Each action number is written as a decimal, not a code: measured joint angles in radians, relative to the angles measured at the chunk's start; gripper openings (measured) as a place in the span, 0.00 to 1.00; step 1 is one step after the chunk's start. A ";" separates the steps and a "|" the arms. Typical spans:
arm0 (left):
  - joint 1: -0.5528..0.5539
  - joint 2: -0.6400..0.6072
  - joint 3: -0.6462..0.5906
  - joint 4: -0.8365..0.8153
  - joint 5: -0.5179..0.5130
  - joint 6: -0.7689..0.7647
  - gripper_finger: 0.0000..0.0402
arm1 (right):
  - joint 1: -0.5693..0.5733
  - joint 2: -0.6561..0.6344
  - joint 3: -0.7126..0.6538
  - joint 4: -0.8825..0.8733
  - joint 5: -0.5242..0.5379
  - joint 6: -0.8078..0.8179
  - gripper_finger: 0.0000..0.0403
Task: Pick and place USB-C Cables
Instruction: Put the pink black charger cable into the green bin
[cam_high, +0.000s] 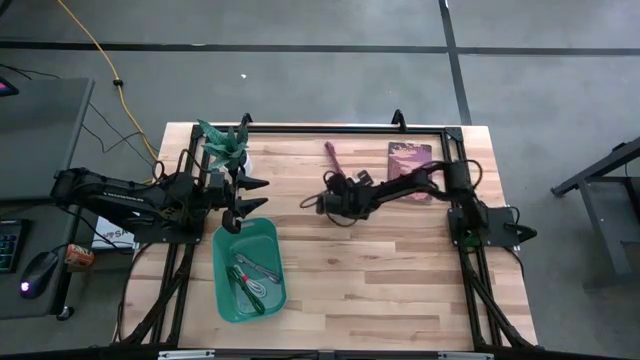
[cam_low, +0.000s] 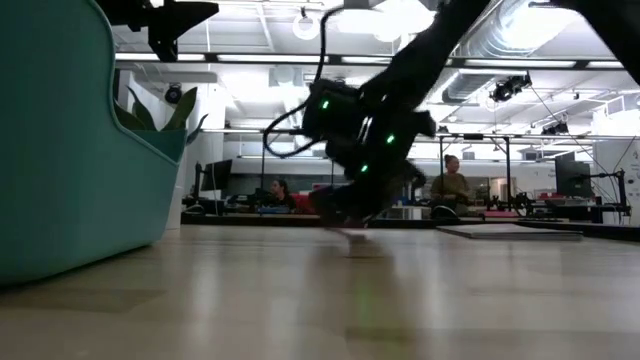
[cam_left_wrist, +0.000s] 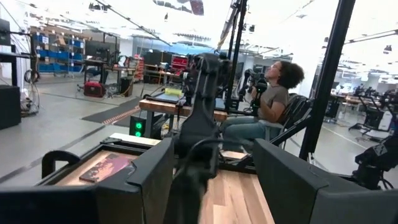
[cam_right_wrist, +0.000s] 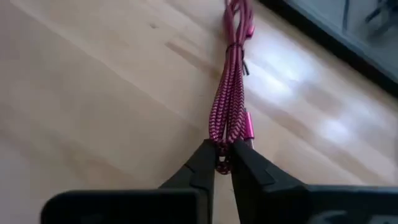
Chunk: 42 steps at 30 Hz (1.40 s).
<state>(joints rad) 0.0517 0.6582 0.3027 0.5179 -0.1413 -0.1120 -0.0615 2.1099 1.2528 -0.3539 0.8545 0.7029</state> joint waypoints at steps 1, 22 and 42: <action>0.000 0.000 0.000 -0.001 0.000 0.001 0.50 | 0.009 -0.025 -0.025 -0.007 0.012 0.000 0.04; 0.000 0.000 0.000 0.001 0.001 0.000 0.50 | 0.338 -0.738 -1.050 1.599 -0.098 -0.536 0.01; 0.000 0.085 0.001 0.014 0.036 0.018 0.50 | 0.405 -0.664 -0.865 1.727 -0.406 -0.813 0.01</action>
<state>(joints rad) 0.0517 0.7432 0.3035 0.5323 -0.1051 -0.0937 0.3431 1.4460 0.3874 1.3727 0.4488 -0.1102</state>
